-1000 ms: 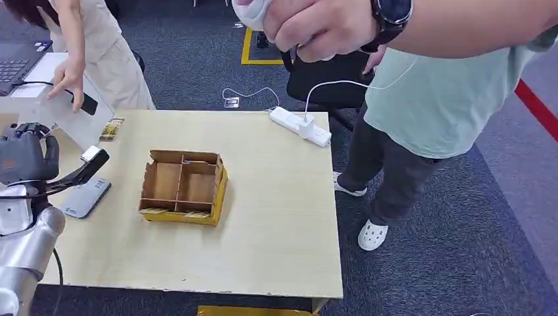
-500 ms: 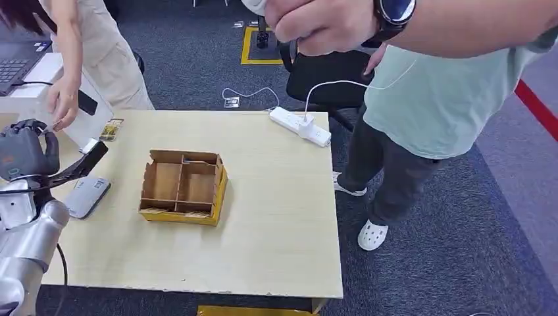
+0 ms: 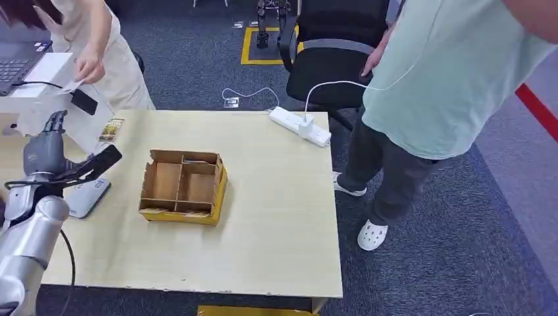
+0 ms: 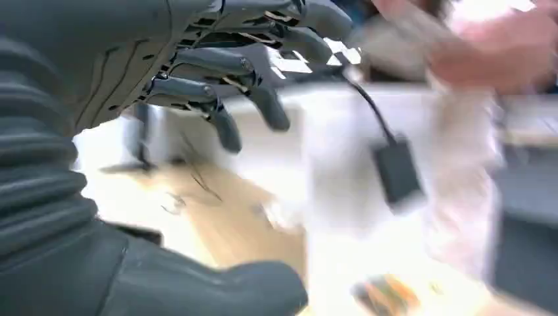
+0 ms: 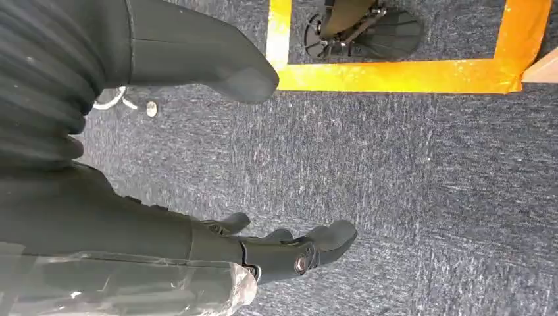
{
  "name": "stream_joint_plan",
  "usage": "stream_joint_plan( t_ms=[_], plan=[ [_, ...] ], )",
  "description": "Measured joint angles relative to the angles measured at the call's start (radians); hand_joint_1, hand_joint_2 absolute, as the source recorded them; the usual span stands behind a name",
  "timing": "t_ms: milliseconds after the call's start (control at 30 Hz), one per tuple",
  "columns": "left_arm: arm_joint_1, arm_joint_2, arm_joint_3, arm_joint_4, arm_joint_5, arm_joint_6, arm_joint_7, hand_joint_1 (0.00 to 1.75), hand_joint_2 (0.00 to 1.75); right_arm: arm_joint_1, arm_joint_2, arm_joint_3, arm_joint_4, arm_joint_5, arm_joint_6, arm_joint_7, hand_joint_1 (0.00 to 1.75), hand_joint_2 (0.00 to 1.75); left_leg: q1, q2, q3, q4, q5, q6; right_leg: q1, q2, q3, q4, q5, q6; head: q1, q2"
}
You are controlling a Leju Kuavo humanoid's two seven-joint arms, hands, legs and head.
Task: Pass the card to the sensor for recognition and then transmit it.
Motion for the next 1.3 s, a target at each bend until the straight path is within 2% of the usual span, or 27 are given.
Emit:
stream_joint_plan(
  t_ms=[100, 167, 233, 300, 400, 467, 533, 600, 667, 767, 867, 1033, 1100, 1200, 1233, 1300],
  plan=[
    [0.018, 0.034, -0.019, -0.079, 0.134, -0.197, -0.033, 0.00, 1.75, 0.005, 0.000, -0.010, 0.000, -0.002, 0.002, -0.004, 0.00, 1.75, 0.000, 0.001, 0.000, 0.000, 0.000, 0.000, 0.000, 0.001, 0.000, 0.000, 0.000, 0.000, 0.000, 0.000],
    [0.044, 0.088, -0.041, -0.154, 0.235, -0.343, -0.066, 0.00, 1.75, 0.009, 0.000, -0.013, 0.000, -0.002, 0.002, -0.008, 0.00, 1.75, 0.000, 0.002, 0.000, 0.000, 0.000, 0.000, 0.000, 0.002, 0.000, 0.000, 0.000, 0.000, 0.000, 0.000],
    [0.090, 0.147, -0.055, -0.245, 0.336, -0.447, -0.085, 0.00, 1.75, 0.010, -0.002, -0.018, 0.000, -0.001, 0.003, -0.016, 0.00, 1.75, 0.001, 0.005, -0.001, 0.000, -0.001, -0.001, 0.001, 0.006, -0.002, 0.001, 0.000, 0.000, 0.000, 0.000],
    [0.137, 0.239, -0.070, -0.352, 0.441, -0.535, -0.100, 0.00, 1.75, 0.013, -0.004, -0.024, 0.000, 0.000, 0.003, -0.020, 0.00, 1.75, 0.001, 0.007, -0.001, 0.000, -0.002, -0.001, 0.001, 0.007, -0.003, 0.001, 0.000, 0.000, 0.000, 0.000],
    [0.234, 0.382, -0.071, -0.513, 0.590, -0.610, -0.100, 0.00, 1.75, 0.016, -0.006, -0.036, 0.001, 0.007, 0.004, -0.021, 0.00, 1.75, 0.001, 0.008, -0.001, -0.001, -0.002, -0.001, 0.001, 0.007, -0.003, 0.001, -0.001, -0.001, -0.001, 0.000],
    [0.297, 0.494, -0.059, -0.630, 0.674, -0.644, -0.097, 0.00, 1.75, 0.018, -0.010, -0.042, 0.001, 0.010, 0.005, -0.021, 0.00, 1.75, 0.001, 0.006, -0.002, -0.001, -0.002, -0.001, 0.001, 0.006, -0.003, 0.001, -0.002, 0.000, -0.002, 0.000],
    [0.369, 0.567, -0.025, -0.725, 0.725, -0.675, -0.095, 0.00, 1.75, 0.016, -0.010, -0.047, 0.001, 0.011, 0.006, -0.025, 0.00, 1.75, 0.001, 0.005, -0.001, -0.001, -0.002, -0.001, 0.001, 0.004, -0.002, 0.001, -0.002, -0.001, 0.000, 0.000],
    [0.446, 0.637, 0.020, -0.802, 0.740, -0.689, -0.090, 0.00, 1.75, 0.015, -0.011, -0.055, 0.000, 0.011, 0.006, -0.027, 0.00, 1.75, 0.001, 0.005, -0.001, -0.001, -0.002, -0.001, 0.001, 0.004, -0.002, 0.001, -0.002, -0.001, 0.000, 0.000],
    [0.523, 0.680, 0.066, -0.879, 0.669, -0.671, -0.078, 0.00, 1.75, 0.015, -0.011, -0.063, 0.000, 0.011, 0.006, -0.028, 0.00, 1.75, 0.001, 0.005, -0.001, -0.001, -0.003, -0.001, 0.001, 0.004, -0.001, 0.000, -0.002, 0.000, 0.000, 0.000],
    [0.595, 0.693, 0.086, -0.948, 0.505, -0.605, -0.076, 0.00, 1.75, 0.015, -0.011, -0.069, 0.000, 0.011, 0.005, -0.028, 0.00, 1.75, 0.000, 0.003, -0.001, -0.001, -0.002, -0.001, 0.000, 0.002, 0.000, 0.000, -0.002, 0.000, -0.001, 0.000],
    [0.631, 0.680, 0.044, -0.975, 0.350, -0.502, -0.076, 0.00, 1.75, 0.015, -0.010, -0.080, 0.000, 0.012, 0.005, -0.028, 0.00, 1.75, 0.001, 0.003, 0.000, -0.001, -0.002, -0.001, 0.001, 0.001, 0.000, 0.000, -0.002, 0.000, -0.001, 0.000],
    [0.653, 0.681, 0.006, -0.998, 0.340, -0.472, -0.076, 0.00, 1.75, 0.014, -0.010, -0.090, 0.000, 0.021, 0.005, -0.028, 0.00, 1.75, 0.001, 0.003, 0.000, -0.001, -0.002, -0.001, 0.001, 0.001, 0.000, 0.000, -0.001, -0.001, 0.000, 0.000],
    [0.652, 0.655, -0.019, -0.999, 0.268, -0.441, -0.082, 0.00, 1.75, 0.015, -0.010, -0.090, 0.000, 0.029, 0.006, -0.027, 0.00, 1.75, -0.001, 0.003, 0.000, -0.001, -0.002, -0.001, -0.001, 0.001, 0.000, 0.000, -0.002, 0.000, 0.000, 0.000],
    [0.652, 0.555, -0.097, -0.993, 0.116, -0.325, -0.071, 0.00, 1.75, 0.015, -0.009, -0.093, 0.000, 0.037, 0.004, -0.026, 0.00, 1.75, -0.001, 0.002, 0.000, -0.001, -0.003, -0.001, -0.001, 0.001, 0.000, 0.000, -0.002, 0.000, -0.002, 0.000],
    [0.646, 0.499, -0.140, -0.975, 0.042, -0.250, -0.042, 0.00, 1.75, 0.014, -0.008, -0.096, 0.000, 0.039, 0.002, -0.026, 0.00, 1.75, -0.002, 0.001, 0.000, -0.001, -0.003, -0.001, -0.002, 0.000, 0.000, -0.001, -0.002, 0.000, 0.000, 0.000],
    [0.634, 0.403, -0.218, -0.944, -0.069, -0.151, 0.021, 0.00, 1.75, 0.014, -0.006, -0.106, 0.000, 0.039, 0.000, -0.026, 0.00, 1.75, -0.002, 0.000, 0.000, -0.001, -0.003, -0.001, -0.002, -0.001, 0.001, -0.001, -0.003, 0.001, 0.000, 0.000]
  ],
)
